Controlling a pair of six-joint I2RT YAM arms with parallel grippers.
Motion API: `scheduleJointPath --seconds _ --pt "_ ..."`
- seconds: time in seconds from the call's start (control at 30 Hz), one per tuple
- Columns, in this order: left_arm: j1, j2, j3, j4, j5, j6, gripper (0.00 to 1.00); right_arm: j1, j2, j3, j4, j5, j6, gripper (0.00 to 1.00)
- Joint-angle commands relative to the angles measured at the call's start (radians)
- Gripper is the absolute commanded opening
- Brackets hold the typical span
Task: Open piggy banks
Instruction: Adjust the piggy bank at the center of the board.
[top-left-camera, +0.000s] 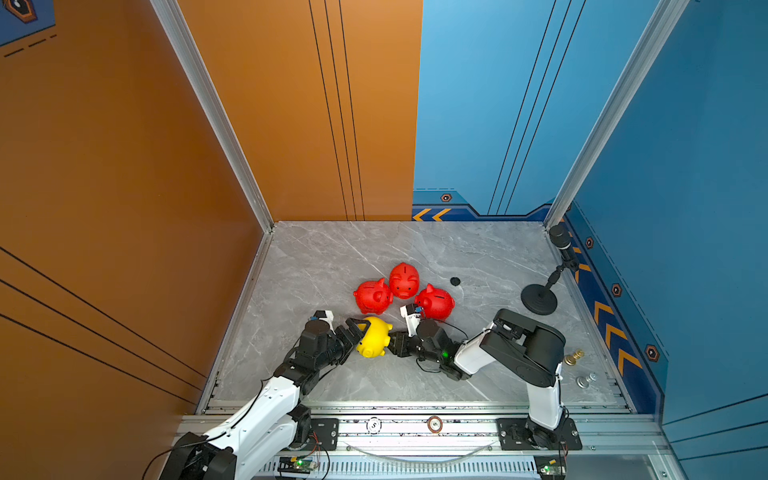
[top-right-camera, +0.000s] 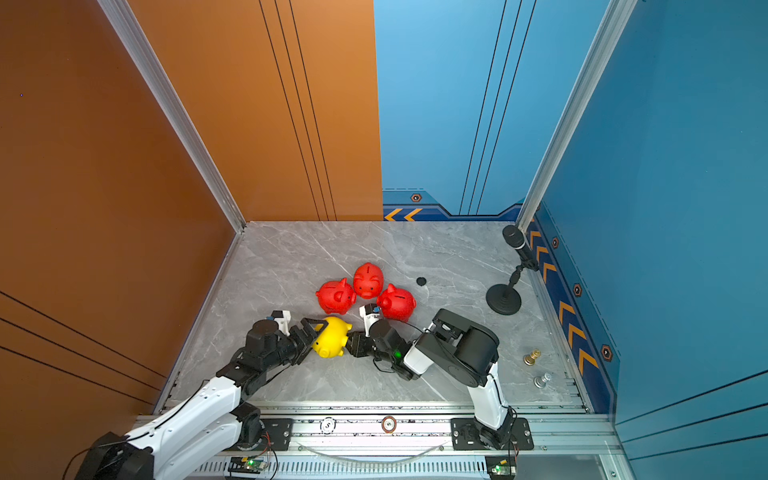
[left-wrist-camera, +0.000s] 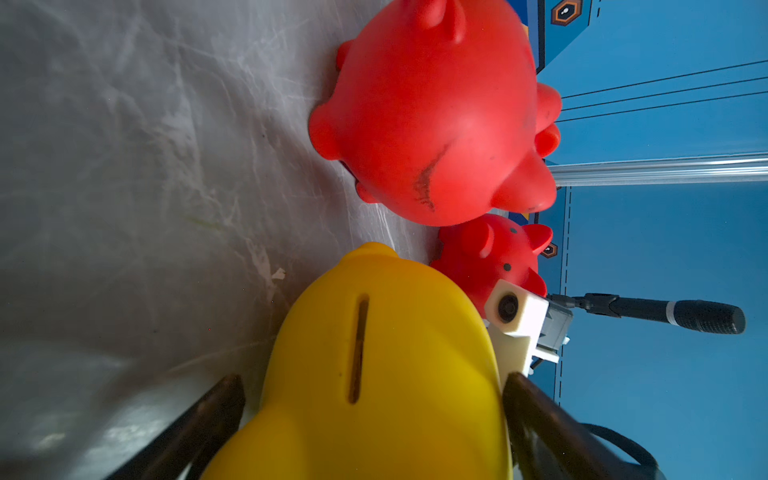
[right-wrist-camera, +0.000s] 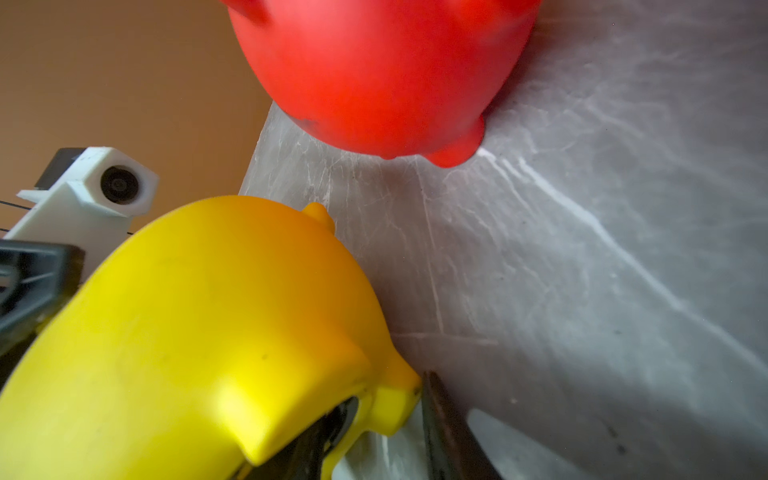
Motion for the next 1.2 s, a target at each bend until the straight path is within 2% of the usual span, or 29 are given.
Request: scheduleJointPath --seconds 0.0,0.13,0.23,0.27,0.33,0.43,0.57,0.77,0.9,1.0,1.17 --pt "0.025 -0.023 -0.005 -0.046 -0.060 -0.003 0.98 0.014 0.064 -0.031 -0.189 -0.016 -0.026 0.37" --pt "0.036 -0.023 -0.014 -0.049 -0.065 0.001 0.99 0.016 0.062 -0.033 -0.185 -0.018 -0.025 0.38" --pt "0.036 -0.023 -0.003 -0.057 -0.067 0.024 0.88 0.016 0.058 -0.035 -0.184 -0.017 -0.029 0.40" --pt "0.035 -0.023 0.005 -0.067 -0.068 0.032 0.81 0.016 0.056 -0.036 -0.186 -0.017 -0.029 0.41" --pt "0.036 -0.025 0.016 -0.080 -0.069 0.045 0.76 0.017 0.053 -0.038 -0.184 -0.015 -0.029 0.43" --pt "0.030 -0.021 0.030 -0.088 -0.058 0.057 0.81 0.017 0.048 -0.041 -0.184 -0.012 -0.032 0.44" --pt "0.023 -0.026 0.064 -0.170 -0.036 0.087 0.96 0.017 0.054 -0.036 -0.190 -0.012 -0.031 0.44" --pt "0.022 -0.126 0.053 -0.349 -0.103 0.069 0.98 0.017 0.055 -0.028 -0.222 0.001 -0.028 0.42" --pt "0.026 -0.220 0.023 -0.460 -0.146 0.049 0.99 0.019 0.040 -0.030 -0.295 0.056 -0.014 0.39" --pt "0.030 -0.261 -0.005 -0.450 -0.127 0.035 0.98 0.017 0.032 -0.020 -0.371 0.089 -0.001 0.38" --pt "0.031 -0.272 -0.048 -0.279 -0.070 0.026 0.98 0.019 0.040 0.012 -0.468 0.105 0.006 0.35"
